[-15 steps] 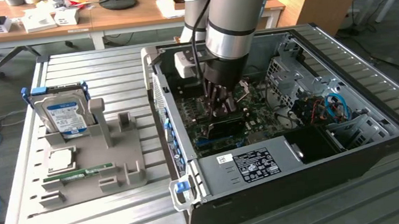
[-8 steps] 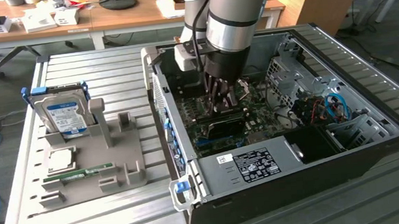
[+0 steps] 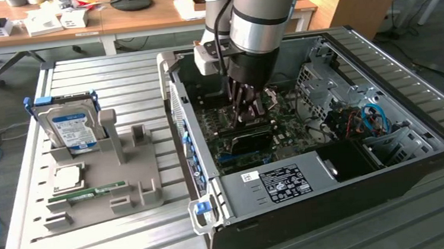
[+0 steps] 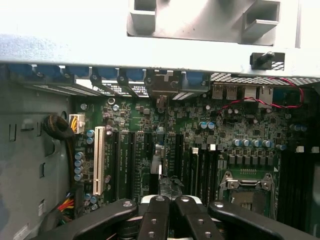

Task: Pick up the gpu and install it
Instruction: 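Press down on the gpu until it lock into place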

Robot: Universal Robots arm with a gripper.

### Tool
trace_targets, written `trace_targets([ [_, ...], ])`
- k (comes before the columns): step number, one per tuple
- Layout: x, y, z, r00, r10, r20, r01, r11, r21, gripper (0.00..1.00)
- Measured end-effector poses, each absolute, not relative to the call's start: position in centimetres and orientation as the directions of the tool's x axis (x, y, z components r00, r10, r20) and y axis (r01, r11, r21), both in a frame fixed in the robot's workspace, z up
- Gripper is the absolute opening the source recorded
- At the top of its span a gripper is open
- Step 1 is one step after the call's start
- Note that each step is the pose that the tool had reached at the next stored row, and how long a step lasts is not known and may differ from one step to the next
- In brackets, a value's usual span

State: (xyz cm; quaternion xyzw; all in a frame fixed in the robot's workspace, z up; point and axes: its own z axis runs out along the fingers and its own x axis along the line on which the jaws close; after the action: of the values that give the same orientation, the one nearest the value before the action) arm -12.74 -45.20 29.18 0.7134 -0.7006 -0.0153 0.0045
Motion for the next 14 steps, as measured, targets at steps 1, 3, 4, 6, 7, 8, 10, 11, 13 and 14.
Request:
trace_targets([
  [1, -12.74, -45.20, 29.19, 0.018, -1.000, -0.015, -0.999, -0.018, 0.028, 0.11],
  [3, -12.74, -45.20, 29.18, 0.018, -1.000, -0.015, -0.999, -0.018, 0.028, 0.11],
  [4, -12.74, -45.20, 29.18, 0.018, -1.000, -0.015, -0.999, -0.018, 0.028, 0.11],
  [6, -12.74, -45.20, 29.18, 0.018, -1.000, -0.015, -0.999, -0.018, 0.028, 0.11],
  [7, -12.74, -45.20, 29.19, 0.018, -1.000, -0.015, -0.999, -0.018, 0.028, 0.11],
  [8, -12.73, -45.20, 29.19, 0.018, -1.000, -0.015, -0.999, -0.018, 0.029, 0.11],
  [10, -12.64, -45.20, 29.22, 0.018, -1.000, -0.015, -0.999, -0.018, 0.035, 0.11],
  [11, -12.57, -45.20, 29.23, 0.018, -1.000, -0.015, -0.999, -0.018, 0.040, 0.11],
  [13, -12.32, -45.20, 29.25, 0.018, -1.000, -0.016, -0.998, -0.018, 0.054, 0.11],
  [14, -12.17, -45.20, 29.26, 0.017, -1.000, -0.016, -0.998, -0.018, 0.063, 0.11],
])
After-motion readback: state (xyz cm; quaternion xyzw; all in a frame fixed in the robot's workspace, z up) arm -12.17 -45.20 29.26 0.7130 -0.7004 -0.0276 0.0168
